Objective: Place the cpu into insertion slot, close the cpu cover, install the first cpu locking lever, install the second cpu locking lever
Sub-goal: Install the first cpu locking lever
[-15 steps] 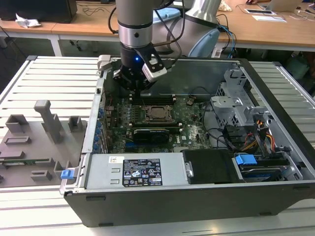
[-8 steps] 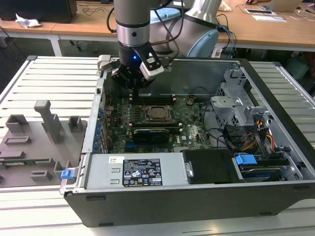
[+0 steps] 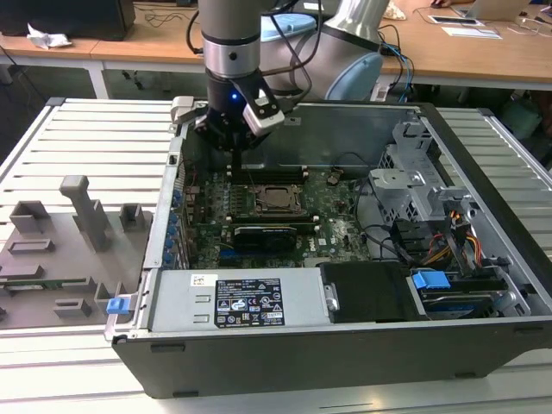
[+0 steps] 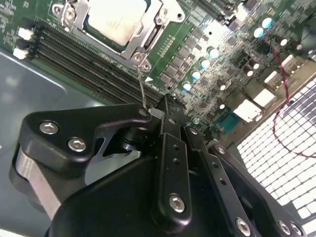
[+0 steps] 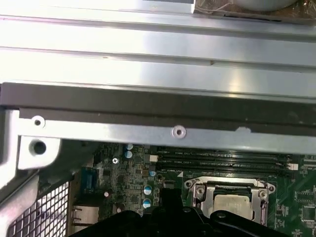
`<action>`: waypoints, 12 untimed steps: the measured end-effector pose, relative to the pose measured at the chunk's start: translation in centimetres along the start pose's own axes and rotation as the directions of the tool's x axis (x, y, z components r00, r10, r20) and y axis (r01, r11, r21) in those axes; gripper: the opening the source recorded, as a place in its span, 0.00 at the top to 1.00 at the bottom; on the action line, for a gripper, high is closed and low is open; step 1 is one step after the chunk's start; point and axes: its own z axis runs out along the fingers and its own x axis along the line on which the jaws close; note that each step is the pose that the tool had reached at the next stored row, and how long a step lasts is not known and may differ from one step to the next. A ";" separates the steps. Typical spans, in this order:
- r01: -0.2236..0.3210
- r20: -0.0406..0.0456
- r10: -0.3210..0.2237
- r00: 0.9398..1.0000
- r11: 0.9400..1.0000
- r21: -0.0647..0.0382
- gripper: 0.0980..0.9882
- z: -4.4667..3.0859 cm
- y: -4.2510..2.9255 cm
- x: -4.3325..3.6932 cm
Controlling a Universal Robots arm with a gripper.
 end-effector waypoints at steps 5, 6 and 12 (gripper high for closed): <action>0.000 0.000 0.000 1.000 1.000 0.000 0.99 0.01 0.09 -0.16; 0.000 0.000 0.000 1.000 1.000 0.000 0.99 0.01 0.07 -0.39; 0.000 0.000 0.000 1.000 1.000 0.000 0.99 0.04 0.03 -1.14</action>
